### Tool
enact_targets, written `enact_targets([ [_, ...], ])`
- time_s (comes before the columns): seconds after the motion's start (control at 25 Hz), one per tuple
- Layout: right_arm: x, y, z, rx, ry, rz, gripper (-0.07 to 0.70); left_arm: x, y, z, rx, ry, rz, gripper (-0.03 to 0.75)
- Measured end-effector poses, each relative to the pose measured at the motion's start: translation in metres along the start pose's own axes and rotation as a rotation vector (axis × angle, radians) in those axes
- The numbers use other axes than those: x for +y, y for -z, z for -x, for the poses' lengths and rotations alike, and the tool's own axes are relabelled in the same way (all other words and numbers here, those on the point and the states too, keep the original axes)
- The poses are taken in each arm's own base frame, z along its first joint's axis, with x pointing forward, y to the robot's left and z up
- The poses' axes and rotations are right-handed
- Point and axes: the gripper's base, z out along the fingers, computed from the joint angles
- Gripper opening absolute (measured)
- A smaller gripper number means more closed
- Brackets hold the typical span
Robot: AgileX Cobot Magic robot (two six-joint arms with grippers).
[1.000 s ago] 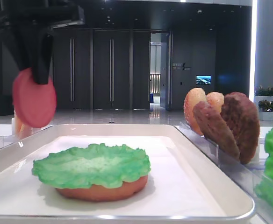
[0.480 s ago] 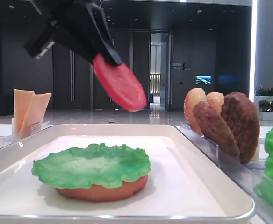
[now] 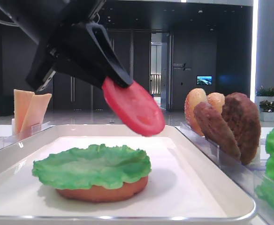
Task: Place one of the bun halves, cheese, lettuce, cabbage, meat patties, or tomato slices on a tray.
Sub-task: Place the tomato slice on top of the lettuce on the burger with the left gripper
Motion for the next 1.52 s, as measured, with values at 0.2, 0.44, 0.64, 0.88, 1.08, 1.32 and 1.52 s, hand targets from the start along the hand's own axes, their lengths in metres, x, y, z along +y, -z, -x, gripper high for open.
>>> enact_targets([
  [0.2,0.0,0.0,0.0,0.0,0.0,0.0,0.581,0.008,-0.004,-0.014,0.002,0.01,0.0,0.062],
  [0.44,0.0,0.0,0.0,0.0,0.0,0.0,0.581,0.01,-0.004,-0.02,-0.01,0.025,0.012,0.062],
  [0.64,0.0,0.0,0.0,0.0,0.0,0.0,0.581,0.014,-0.005,-0.025,-0.018,0.038,0.018,0.062],
  [0.88,0.0,0.0,0.0,0.0,0.0,0.0,0.581,0.004,0.006,-0.026,-0.067,0.009,-0.007,0.062],
  [1.08,0.0,0.0,0.0,0.0,0.0,0.0,0.581,0.009,0.004,-0.035,-0.052,0.028,0.003,0.062],
  [1.32,0.0,0.0,0.0,0.0,0.0,0.0,0.581,0.017,0.001,-0.043,-0.055,0.057,0.039,0.062],
  [1.52,0.0,0.0,0.0,0.0,0.0,0.0,0.581,0.018,0.001,-0.042,-0.067,0.048,0.045,0.062],
])
